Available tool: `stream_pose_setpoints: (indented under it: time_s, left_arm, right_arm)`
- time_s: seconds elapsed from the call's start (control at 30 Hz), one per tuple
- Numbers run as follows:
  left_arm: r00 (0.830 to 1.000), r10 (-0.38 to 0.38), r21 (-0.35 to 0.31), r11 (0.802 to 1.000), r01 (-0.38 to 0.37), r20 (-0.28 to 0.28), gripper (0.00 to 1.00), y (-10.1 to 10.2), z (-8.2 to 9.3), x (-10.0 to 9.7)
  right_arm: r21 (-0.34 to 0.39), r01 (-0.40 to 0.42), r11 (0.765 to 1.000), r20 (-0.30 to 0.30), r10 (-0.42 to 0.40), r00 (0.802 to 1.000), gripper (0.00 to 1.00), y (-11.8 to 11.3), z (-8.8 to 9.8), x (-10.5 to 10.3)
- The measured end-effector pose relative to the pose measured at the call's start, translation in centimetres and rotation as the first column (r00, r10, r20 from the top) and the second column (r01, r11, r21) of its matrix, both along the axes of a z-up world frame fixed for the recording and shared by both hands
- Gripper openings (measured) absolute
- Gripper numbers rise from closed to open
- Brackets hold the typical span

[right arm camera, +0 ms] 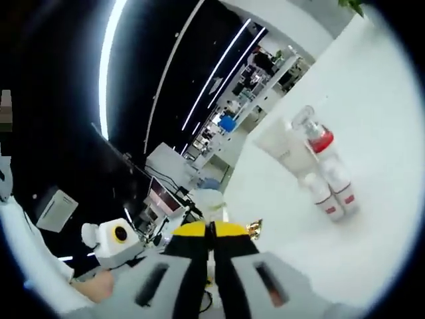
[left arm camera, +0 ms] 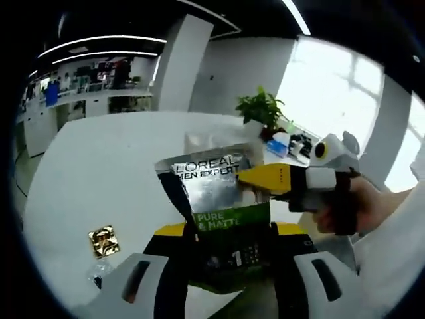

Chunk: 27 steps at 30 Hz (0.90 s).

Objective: Arrange the skincare products in the storage area until every visible bottle or jar stands upright without overlapping.

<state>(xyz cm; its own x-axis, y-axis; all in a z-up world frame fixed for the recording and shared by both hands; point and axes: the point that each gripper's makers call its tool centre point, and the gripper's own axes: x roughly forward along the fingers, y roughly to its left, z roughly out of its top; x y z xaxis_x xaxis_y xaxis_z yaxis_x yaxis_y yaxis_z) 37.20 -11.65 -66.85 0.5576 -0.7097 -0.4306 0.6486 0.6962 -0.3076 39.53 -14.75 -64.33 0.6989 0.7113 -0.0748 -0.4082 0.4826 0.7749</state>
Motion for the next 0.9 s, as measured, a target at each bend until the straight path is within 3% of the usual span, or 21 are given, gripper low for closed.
stream_pose_setpoints:
  time_s: [0.07, 0.2, 0.27, 0.43, 0.53, 0.6, 0.7, 0.77, 0.8, 0.87, 0.9]
  left_arm:
    - [1.0, -0.017, 0.025, 1.0, 0.017, 0.007, 0.38, 0.1, -0.2, -0.2]
    - [1.0, -0.021, -0.007, 1.0, 0.021, -0.019, 0.57, 0.3, -0.2, -0.6]
    - [0.999, -0.025, -0.006, 1.0, 0.025, -0.021, 0.58, 0.7, -0.2, -0.7]
    - [0.998, -0.037, -0.07, 0.997, 0.033, -0.056, 0.65, 1.5, 0.1, -0.7]
    - [0.987, -0.117, -0.158, 0.983, 0.099, -0.111, 0.69, 1.2, 0.4, -1.4]
    - [0.983, -0.147, -0.189, 0.974, 0.125, -0.109, 0.69, 1.3, 0.5, -1.2]
    - [0.977, -0.187, -0.232, 0.959, 0.161, -0.099, 0.64, 1.4, 0.8, -0.9]
    - [0.972, -0.201, -0.354, 0.923, 0.147, -0.119, 0.56, 1.1, 2.0, -0.6]
    - [0.965, -0.223, -0.429, 0.892, 0.145, -0.138, 0.51, 1.0, 2.9, -0.8]
    - [0.962, -0.25, -0.469, 0.866, 0.172, -0.109, 0.31, 0.9, 3.7, -1.1]
    - [0.967, -0.23, -0.437, 0.885, 0.159, -0.114, 0.29, 1.2, 3.2, -0.8]
  right_arm:
    - [0.027, -0.002, 1.0, -0.018, 0.002, 1.0, 0.01, -0.3, 0.0, -0.2]
    - [0.078, 0.012, 0.997, -0.035, -0.009, 0.999, 0.01, -0.9, 0.4, -0.4]
    - [0.108, 0.013, 0.994, -0.033, -0.009, 0.999, 0.01, -1.2, 0.9, -0.4]
    - [0.166, -0.042, 0.985, 0.013, 0.041, 0.999, 0.01, -1.2, 2.6, -1.0]
    - [0.206, -0.085, 0.975, 0.04, 0.079, 0.996, 0.01, -0.8, 3.4, -1.6]
    - [0.254, -0.123, 0.96, 0.058, 0.111, 0.992, 0.01, -0.4, 4.2, -2.1]
    - [0.317, -0.171, 0.933, 0.071, 0.156, 0.985, 0.01, 0.1, 5.3, -2.9]
    - [0.32, -0.174, 0.931, 0.083, 0.155, 0.984, 0.01, 0.2, 5.5, -2.9]
    - [0.32, -0.174, 0.931, 0.084, 0.155, 0.984, 0.01, 0.3, 5.5, -3.0]
    - [0.308, -0.163, 0.937, 0.084, 0.144, 0.986, 0.01, 0.1, 5.2, -2.8]
    - [0.322, -0.151, 0.935, 0.084, 0.131, 0.988, 0.01, -0.2, 5.4, -2.7]
